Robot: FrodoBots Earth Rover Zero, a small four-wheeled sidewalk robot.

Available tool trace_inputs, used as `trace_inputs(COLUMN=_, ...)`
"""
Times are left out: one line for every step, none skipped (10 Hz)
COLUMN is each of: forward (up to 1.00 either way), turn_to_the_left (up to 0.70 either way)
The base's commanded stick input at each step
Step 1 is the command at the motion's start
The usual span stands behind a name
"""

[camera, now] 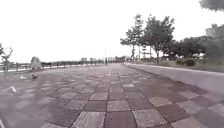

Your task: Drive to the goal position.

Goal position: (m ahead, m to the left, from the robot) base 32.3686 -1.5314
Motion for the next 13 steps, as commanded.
trace_inputs(forward=1.0, turn_to_the_left=0.0)
trace_inputs(forward=1.0, turn_to_the_left=0.0)
trace_inputs(forward=1.0, turn_to_the_left=0.0)
trace_inputs(forward=1.0, turn_to_the_left=0.0)
trace_inputs(forward=1.0, turn_to_the_left=0.0)
trace_inputs(forward=1.0, turn_to_the_left=0.0)
trace_inputs(forward=1.0, turn_to_the_left=0.0)
trace_inputs(forward=1.0, turn_to_the_left=0.0)
trace_inputs(forward=1.0, turn_to_the_left=0.0)
trace_inputs(forward=1.0, turn_to_the_left=0.0)
trace_inputs(forward=1.0, turn_to_the_left=0.0)
trace_inputs(forward=1.0, turn_to_the_left=0.0)
trace_inputs(forward=1.0, turn_to_the_left=0.0)
